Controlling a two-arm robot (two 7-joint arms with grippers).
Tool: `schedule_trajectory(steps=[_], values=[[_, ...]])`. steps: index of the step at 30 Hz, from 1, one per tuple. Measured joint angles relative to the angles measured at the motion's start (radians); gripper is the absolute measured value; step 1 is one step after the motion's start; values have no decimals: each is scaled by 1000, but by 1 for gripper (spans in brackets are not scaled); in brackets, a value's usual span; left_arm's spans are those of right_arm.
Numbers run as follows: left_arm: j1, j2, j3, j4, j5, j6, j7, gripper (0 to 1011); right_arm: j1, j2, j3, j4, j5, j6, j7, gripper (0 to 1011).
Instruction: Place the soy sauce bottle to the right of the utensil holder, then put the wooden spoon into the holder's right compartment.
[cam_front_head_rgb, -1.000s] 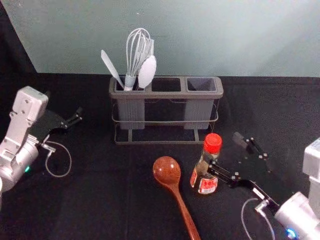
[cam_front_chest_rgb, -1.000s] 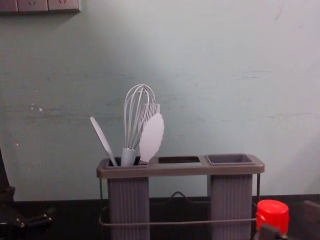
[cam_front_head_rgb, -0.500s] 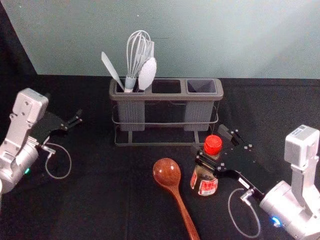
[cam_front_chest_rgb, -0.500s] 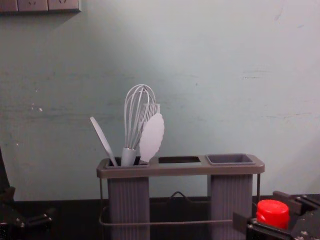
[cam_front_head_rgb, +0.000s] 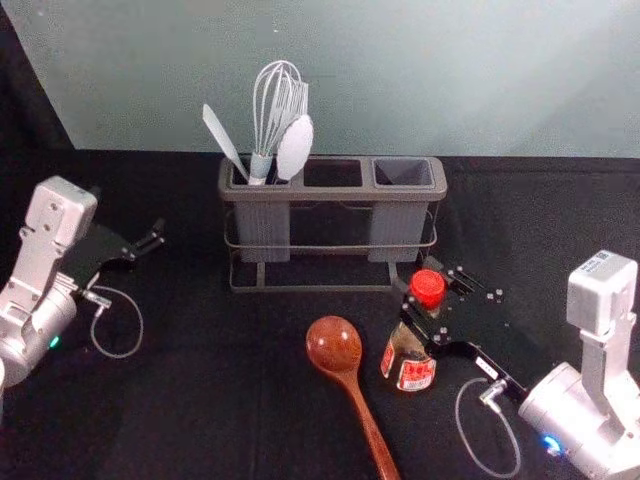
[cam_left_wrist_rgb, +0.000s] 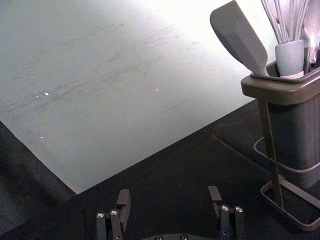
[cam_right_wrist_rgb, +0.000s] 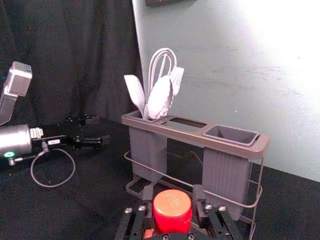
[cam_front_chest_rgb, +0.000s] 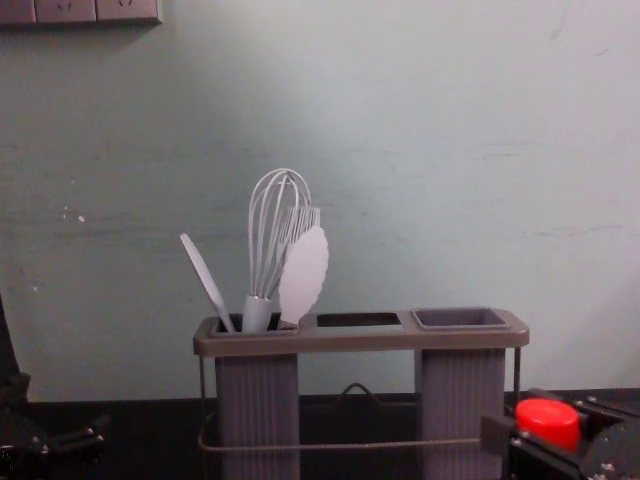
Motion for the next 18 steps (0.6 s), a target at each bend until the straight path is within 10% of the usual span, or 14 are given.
schedule_trajectory(steps=[4, 18], values=[[0, 0, 0, 0, 0, 0, 0, 1011, -9, -3, 12, -10, -7, 3, 8, 400], [0, 0, 0, 0, 0, 0, 0, 1011, -40, 9, 101, -42, -9, 4, 18, 392]])
